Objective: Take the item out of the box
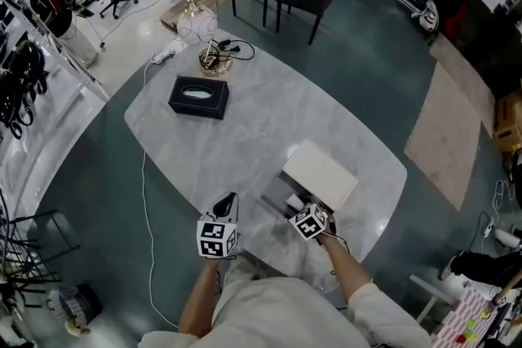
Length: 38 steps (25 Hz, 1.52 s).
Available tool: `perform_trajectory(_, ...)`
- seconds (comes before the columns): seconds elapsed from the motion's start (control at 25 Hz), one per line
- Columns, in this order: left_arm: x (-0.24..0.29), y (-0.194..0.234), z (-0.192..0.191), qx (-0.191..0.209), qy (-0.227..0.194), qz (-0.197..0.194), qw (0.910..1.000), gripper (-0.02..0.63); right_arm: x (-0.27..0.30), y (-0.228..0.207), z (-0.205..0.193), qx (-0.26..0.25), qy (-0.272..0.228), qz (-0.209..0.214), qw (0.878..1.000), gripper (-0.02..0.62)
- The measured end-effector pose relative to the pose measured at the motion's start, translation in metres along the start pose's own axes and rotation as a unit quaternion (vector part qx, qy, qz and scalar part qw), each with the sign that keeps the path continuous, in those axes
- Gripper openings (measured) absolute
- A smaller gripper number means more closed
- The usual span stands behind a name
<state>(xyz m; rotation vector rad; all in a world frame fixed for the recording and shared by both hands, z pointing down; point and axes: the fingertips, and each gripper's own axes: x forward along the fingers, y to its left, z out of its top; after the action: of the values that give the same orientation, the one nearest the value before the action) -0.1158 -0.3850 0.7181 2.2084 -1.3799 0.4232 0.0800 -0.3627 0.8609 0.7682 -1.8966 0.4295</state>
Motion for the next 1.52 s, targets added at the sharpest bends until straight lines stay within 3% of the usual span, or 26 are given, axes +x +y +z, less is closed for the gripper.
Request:
perform_trajectory(0.36, -0.006, -0.001, 0.008, 0.013, -0.008, 0.004, 0.9999, 0.017, -0.010, -0.001, 0.007, -0.006, -0.020, 0.000, 1.000, 0.184)
perform_trajectory(0.76, -0.006, -0.014, 0.019, 0.029, -0.014, -0.008, 0.9994, 0.017, -0.048, -0.006, 0.024, 0.027, -0.094, -0.022, 0.995, 0.184)
perform_trajectory(1.2, -0.004, -0.026, 0.035, 0.054, -0.027, -0.024, 0.9979, 0.017, -0.100, -0.014, 0.051, 0.078, -0.185, -0.054, 0.978, 0.183)
perform_trajectory(1.52, -0.002, -0.034, 0.048, 0.071, -0.037, -0.034, 0.9962, 0.017, -0.139, -0.025, 0.067, 0.120, -0.251, -0.083, 0.957, 0.183)
